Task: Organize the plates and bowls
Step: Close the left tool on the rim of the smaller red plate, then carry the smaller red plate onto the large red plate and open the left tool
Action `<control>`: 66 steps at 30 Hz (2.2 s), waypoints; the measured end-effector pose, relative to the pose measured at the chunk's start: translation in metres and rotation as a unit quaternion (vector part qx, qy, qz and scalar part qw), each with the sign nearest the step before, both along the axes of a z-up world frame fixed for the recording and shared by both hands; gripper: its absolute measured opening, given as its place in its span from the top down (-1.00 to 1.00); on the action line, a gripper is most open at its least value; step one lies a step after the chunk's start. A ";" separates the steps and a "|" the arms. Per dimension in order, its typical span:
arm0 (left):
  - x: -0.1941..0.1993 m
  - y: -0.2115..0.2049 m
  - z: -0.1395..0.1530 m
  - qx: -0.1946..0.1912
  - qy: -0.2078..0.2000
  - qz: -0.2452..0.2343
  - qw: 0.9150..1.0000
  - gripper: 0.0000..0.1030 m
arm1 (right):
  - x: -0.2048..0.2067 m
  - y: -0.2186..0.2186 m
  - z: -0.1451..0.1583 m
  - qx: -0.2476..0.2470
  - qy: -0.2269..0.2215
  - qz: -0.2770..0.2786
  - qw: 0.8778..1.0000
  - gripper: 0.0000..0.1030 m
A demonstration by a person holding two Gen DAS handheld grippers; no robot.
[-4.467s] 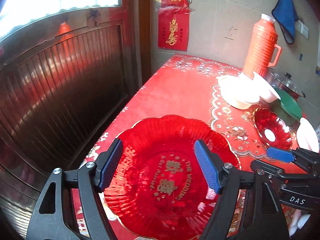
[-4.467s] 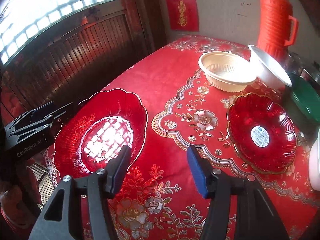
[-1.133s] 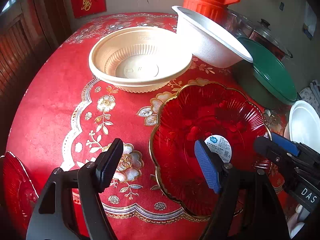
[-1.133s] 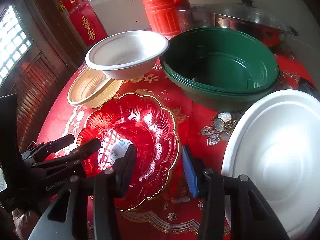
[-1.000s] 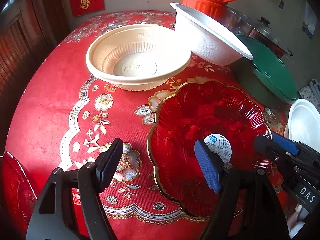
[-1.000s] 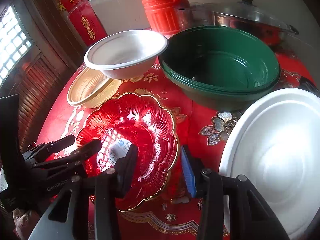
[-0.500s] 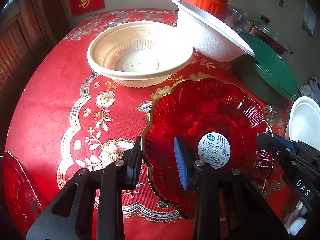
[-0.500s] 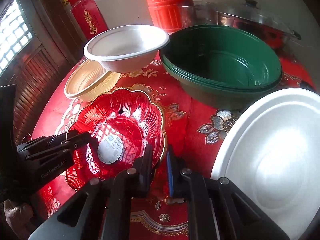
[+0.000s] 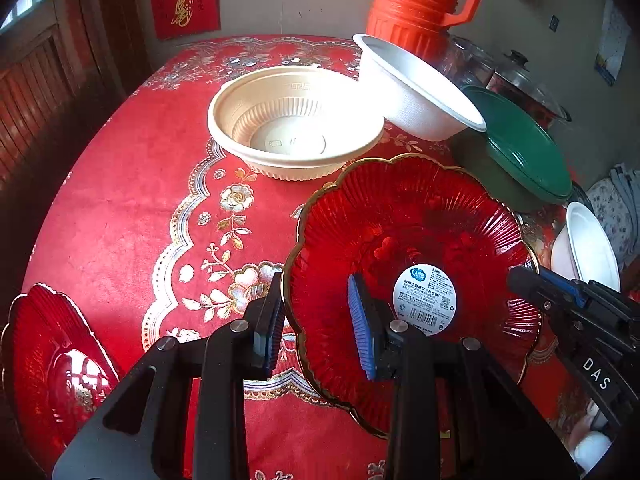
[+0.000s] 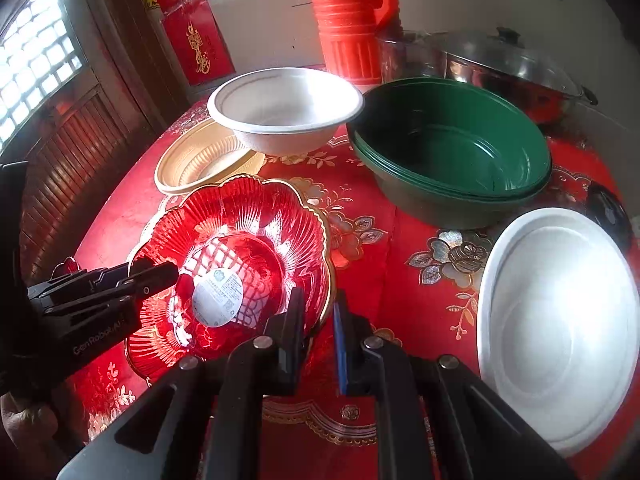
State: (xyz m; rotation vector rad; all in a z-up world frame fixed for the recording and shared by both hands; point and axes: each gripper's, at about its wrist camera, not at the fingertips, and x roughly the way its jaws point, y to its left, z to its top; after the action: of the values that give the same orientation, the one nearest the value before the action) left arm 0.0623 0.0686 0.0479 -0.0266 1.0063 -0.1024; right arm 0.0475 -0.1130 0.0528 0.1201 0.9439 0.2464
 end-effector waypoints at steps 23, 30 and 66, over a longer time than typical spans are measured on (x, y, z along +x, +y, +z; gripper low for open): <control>-0.079 0.110 0.039 0.000 -0.042 0.092 0.995 0.41 | -0.036 0.099 0.039 0.011 -0.040 0.111 0.993 0.71; -0.115 0.158 0.038 0.005 -0.045 0.130 0.990 0.41 | -0.052 0.151 0.040 0.014 -0.040 0.167 0.985 0.71; -0.150 0.220 -0.011 0.035 -0.022 0.177 0.983 0.26 | -0.077 0.262 0.003 -0.136 -0.022 0.265 0.954 0.49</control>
State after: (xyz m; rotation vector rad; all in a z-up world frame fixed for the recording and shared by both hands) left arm -0.0872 0.2886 0.0373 -0.1387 0.9460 0.2572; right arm -0.0291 0.1494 0.0556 -0.3984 0.9442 0.6078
